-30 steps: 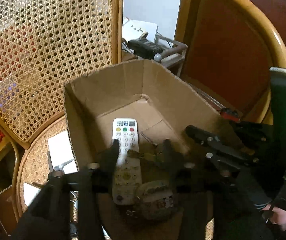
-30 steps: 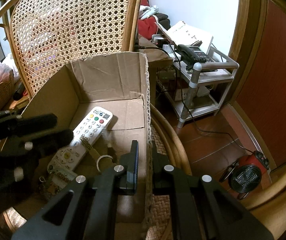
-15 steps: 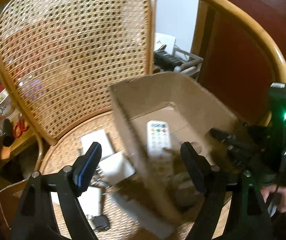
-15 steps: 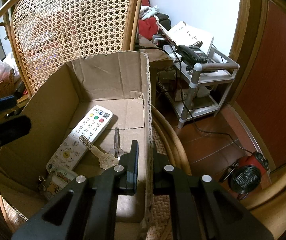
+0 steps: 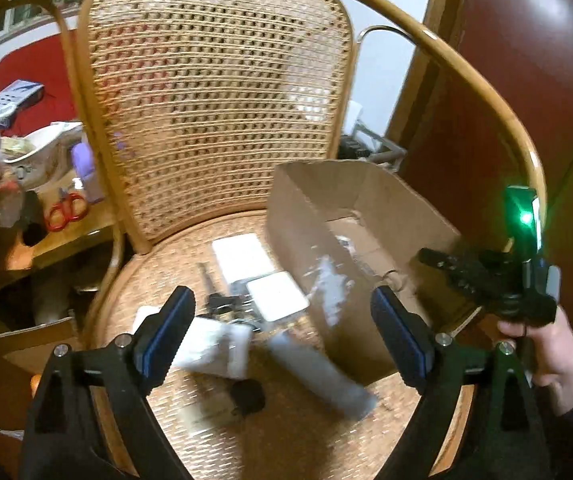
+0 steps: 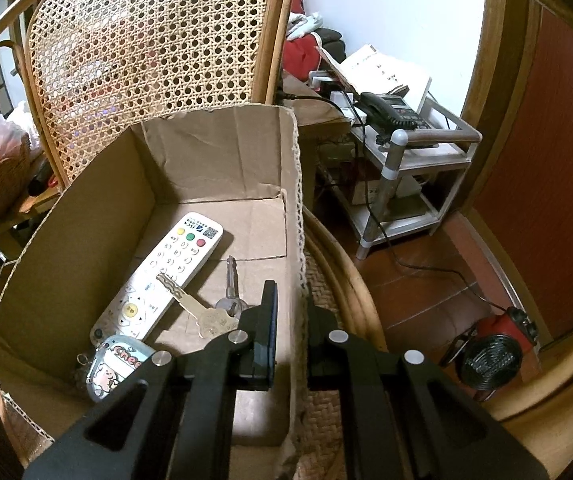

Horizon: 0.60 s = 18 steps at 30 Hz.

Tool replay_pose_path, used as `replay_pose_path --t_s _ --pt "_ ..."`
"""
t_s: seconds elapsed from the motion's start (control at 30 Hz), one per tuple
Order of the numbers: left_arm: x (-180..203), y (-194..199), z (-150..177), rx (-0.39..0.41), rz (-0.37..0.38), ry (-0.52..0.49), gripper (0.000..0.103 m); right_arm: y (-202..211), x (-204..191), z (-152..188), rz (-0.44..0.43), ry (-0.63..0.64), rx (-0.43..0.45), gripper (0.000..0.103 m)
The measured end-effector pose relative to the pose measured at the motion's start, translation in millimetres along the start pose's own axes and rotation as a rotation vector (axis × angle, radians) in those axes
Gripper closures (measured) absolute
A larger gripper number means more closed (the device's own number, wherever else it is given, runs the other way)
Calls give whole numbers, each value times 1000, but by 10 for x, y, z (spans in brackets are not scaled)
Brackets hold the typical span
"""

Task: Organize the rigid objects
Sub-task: 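Return the left gripper to the seat and grasp the tagged key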

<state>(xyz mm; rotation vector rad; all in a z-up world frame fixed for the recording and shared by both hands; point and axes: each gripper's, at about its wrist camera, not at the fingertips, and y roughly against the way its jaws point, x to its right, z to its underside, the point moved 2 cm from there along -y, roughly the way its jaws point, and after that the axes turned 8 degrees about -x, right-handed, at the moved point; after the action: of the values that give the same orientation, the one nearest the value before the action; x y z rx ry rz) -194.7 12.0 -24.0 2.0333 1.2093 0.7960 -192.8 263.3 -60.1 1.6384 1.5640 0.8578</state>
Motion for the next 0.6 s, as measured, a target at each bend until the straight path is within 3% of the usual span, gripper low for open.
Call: replay_pose_path --t_s 0.17,0.37,0.6 --pt "-116 -141 207 -90 -57 -7 15 9 8 10 -4 4 0 92" --pt "-59 -371 549 -189 -48 -63 16 9 11 7 -8 6 -1 92" --pt "-17 -590 714 -236 -69 -86 16 9 14 8 -7 7 -1 92"
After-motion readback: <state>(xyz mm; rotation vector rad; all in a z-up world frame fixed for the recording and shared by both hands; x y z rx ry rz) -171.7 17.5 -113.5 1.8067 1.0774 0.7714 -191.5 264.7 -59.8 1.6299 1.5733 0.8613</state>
